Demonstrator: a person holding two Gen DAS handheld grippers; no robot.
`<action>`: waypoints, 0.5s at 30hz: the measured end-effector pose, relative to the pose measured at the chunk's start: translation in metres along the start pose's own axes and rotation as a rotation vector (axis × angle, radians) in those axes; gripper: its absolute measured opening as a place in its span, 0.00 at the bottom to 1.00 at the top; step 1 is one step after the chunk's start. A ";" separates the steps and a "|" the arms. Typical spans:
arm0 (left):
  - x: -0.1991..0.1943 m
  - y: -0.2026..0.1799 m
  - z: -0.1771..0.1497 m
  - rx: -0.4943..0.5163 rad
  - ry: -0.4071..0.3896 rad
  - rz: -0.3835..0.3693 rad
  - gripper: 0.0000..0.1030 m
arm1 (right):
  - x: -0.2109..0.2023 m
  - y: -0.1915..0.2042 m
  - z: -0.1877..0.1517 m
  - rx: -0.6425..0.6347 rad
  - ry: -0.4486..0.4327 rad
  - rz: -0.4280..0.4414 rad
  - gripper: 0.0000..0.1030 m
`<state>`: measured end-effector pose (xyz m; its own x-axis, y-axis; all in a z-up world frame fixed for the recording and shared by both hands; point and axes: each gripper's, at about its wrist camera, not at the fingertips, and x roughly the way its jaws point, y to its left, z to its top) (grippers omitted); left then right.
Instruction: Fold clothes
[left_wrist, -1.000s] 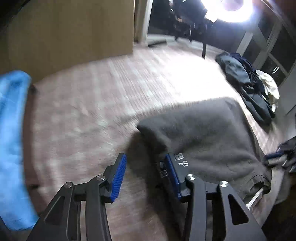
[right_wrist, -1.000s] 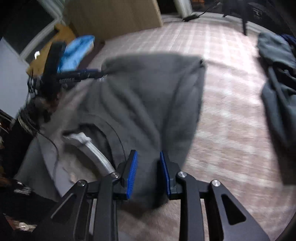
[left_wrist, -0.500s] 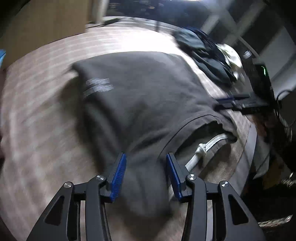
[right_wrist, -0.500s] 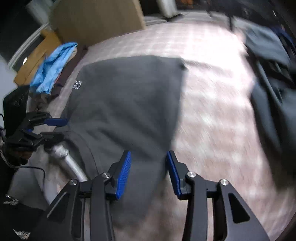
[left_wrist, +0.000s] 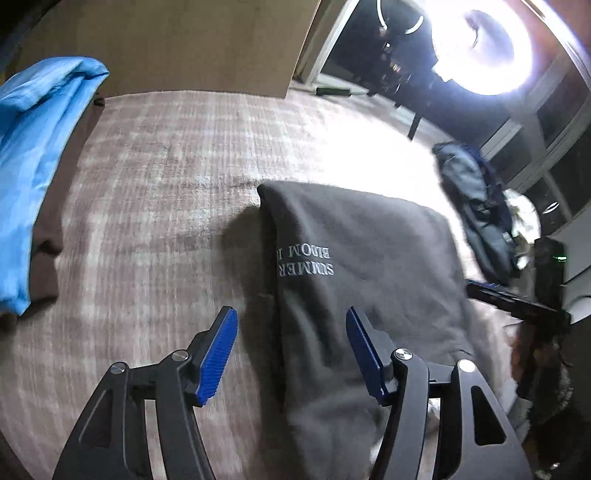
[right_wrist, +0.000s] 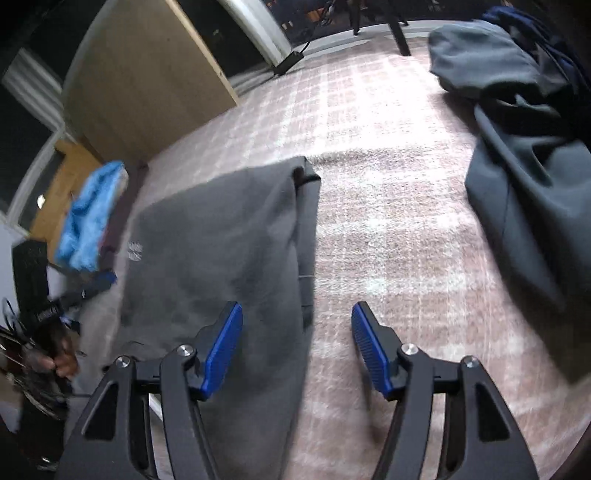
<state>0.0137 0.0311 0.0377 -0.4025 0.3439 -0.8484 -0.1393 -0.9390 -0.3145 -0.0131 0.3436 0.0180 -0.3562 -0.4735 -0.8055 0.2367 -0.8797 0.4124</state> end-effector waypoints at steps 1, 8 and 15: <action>0.007 -0.002 0.000 0.004 0.016 0.003 0.57 | 0.003 0.002 0.000 -0.013 -0.002 -0.007 0.62; 0.027 -0.036 -0.007 0.099 0.096 -0.008 0.80 | 0.009 0.007 -0.002 -0.041 0.033 0.064 0.70; 0.029 -0.047 -0.009 0.107 0.075 -0.010 0.72 | 0.017 0.027 -0.004 -0.101 0.042 0.110 0.70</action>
<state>0.0171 0.0853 0.0237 -0.3329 0.3489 -0.8760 -0.2401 -0.9298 -0.2791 -0.0093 0.3118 0.0142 -0.2854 -0.5623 -0.7761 0.3627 -0.8129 0.4557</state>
